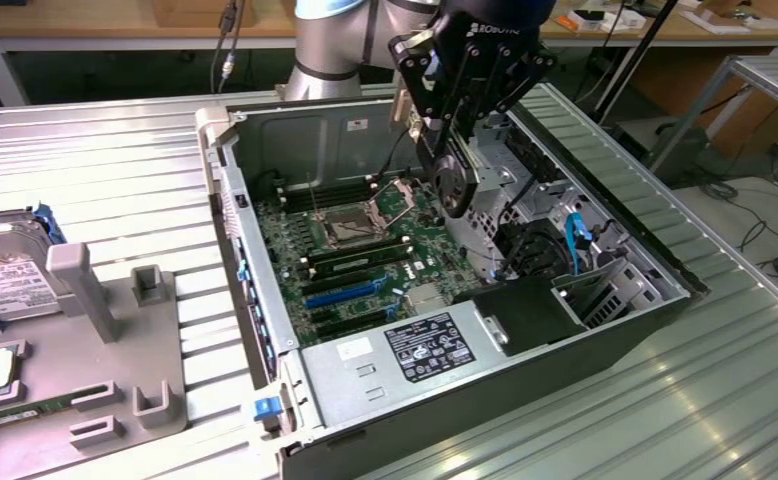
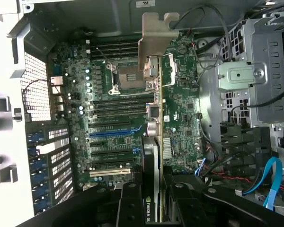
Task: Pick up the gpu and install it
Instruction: 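Insert the gpu into the slot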
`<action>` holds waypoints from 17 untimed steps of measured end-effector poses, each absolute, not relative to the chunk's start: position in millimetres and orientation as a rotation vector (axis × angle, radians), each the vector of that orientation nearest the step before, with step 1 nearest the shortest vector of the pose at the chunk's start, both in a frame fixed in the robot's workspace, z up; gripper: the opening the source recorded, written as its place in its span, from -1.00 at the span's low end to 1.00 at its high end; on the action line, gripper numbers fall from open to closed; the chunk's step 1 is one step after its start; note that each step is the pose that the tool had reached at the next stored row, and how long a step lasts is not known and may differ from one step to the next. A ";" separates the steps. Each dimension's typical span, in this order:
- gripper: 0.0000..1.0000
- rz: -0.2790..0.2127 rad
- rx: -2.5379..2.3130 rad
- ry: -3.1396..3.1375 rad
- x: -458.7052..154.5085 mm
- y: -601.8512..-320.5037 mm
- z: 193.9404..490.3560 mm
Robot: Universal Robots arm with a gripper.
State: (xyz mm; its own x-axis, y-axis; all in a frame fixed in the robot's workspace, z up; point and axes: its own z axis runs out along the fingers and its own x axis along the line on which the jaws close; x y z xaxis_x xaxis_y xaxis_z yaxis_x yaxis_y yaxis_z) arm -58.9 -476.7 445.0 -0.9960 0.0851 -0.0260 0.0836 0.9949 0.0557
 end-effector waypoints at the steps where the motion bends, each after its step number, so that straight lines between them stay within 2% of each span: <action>1: -0.47 0.085 0.131 3.109 -58.9 -476.6 445.0; 17: -0.47 0.086 0.088 3.112 -58.9 -476.6 445.0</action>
State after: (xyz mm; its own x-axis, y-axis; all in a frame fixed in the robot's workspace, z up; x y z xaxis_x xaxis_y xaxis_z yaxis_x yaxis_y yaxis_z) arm -58.9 -476.6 445.0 -0.9980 0.0574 -0.0260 0.0559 0.9969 0.0557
